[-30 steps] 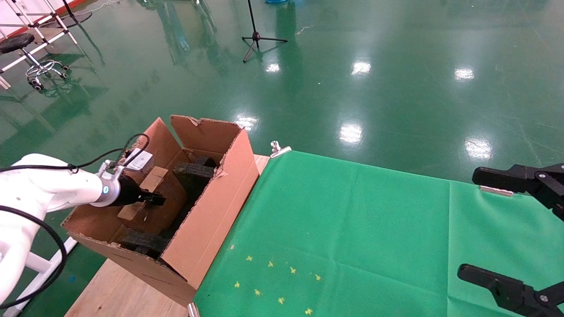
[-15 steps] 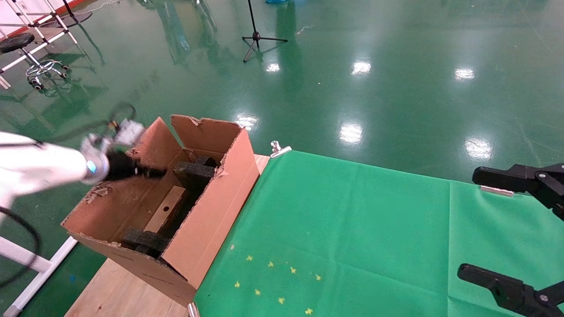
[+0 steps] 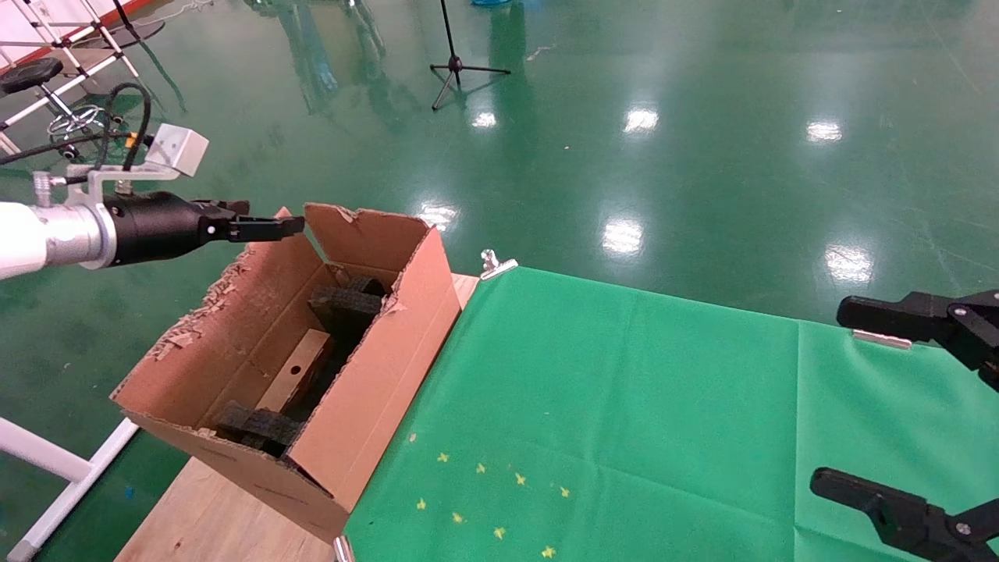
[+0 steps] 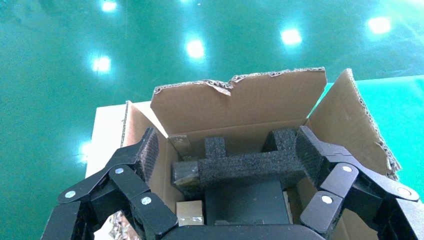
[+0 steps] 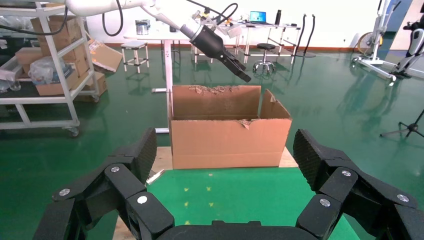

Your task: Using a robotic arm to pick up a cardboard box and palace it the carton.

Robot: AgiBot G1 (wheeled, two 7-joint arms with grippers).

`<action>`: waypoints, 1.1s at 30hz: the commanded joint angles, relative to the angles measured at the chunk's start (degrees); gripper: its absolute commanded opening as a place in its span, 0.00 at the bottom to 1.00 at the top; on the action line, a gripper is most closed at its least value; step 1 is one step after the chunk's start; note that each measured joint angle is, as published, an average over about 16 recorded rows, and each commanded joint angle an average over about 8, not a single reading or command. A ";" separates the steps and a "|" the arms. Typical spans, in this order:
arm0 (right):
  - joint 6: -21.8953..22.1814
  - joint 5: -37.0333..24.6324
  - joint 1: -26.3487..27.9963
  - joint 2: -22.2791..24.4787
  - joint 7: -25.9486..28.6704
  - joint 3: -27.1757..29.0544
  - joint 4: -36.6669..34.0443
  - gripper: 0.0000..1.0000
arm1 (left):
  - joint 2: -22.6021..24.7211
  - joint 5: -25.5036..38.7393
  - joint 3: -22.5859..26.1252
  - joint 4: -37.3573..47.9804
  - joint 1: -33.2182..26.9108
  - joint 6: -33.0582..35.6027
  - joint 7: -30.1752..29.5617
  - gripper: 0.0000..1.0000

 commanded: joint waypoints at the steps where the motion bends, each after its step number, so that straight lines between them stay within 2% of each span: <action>1: 0.00 0.00 0.00 0.00 0.00 0.00 0.00 1.00 | -0.63 -0.38 -0.21 -0.88 0.06 0.48 -0.04 1.00; 10: 0.00 0.00 -0.01 0.00 0.00 0.00 -0.01 1.00 | -0.09 -1.84 -1.29 -2.62 1.67 1.55 0.70 1.00; 33: 0.00 0.01 0.00 0.00 -0.01 -0.01 -0.01 1.00 | 0.27 -17.26 -12.38 -24.12 15.64 14.20 7.28 1.00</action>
